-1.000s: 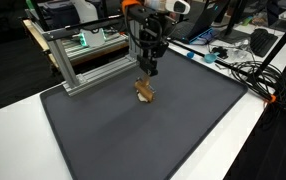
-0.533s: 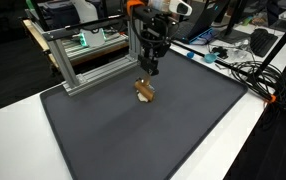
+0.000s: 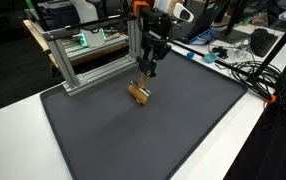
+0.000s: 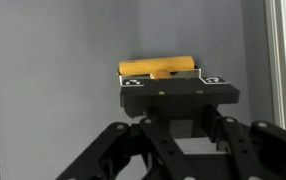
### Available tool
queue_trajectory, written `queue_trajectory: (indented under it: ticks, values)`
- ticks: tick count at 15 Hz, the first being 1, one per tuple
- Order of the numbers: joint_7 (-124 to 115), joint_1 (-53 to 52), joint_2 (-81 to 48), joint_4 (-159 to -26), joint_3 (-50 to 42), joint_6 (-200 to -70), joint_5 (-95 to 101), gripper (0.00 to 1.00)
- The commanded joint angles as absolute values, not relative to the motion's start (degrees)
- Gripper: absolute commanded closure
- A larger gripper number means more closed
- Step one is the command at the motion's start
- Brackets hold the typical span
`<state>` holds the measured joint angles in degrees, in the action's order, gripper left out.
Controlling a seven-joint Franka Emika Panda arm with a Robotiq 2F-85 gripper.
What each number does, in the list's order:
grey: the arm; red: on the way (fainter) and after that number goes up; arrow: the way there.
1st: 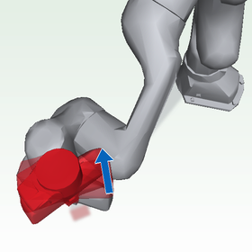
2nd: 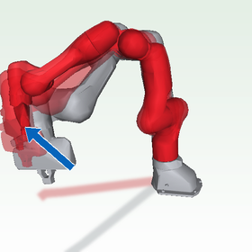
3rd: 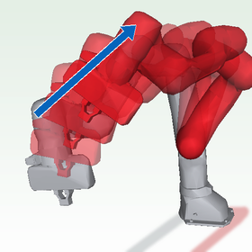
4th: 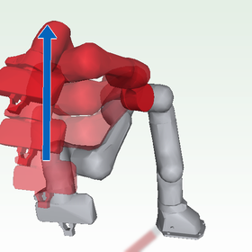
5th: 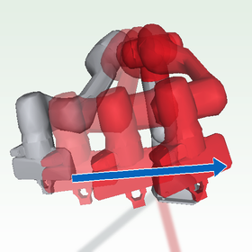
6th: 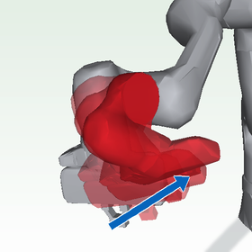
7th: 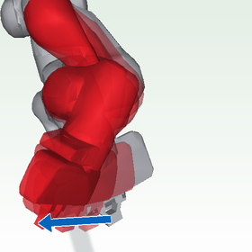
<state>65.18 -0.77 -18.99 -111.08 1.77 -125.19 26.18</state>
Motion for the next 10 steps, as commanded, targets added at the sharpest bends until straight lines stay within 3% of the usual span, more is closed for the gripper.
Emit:
queue_trajectory:
  ticks: [1,6,10]
  values:
    - [62.65,-1.56,-21.51,-111.81,1.29,-123.26,28.31,0.79]
    - [60.19,-0.41,-21.22,-108.05,0.78,-120.46,26.71,0.79]
    - [59.03,1.01,-18.73,-100.32,1.30,-106.50,18.36,0.79]
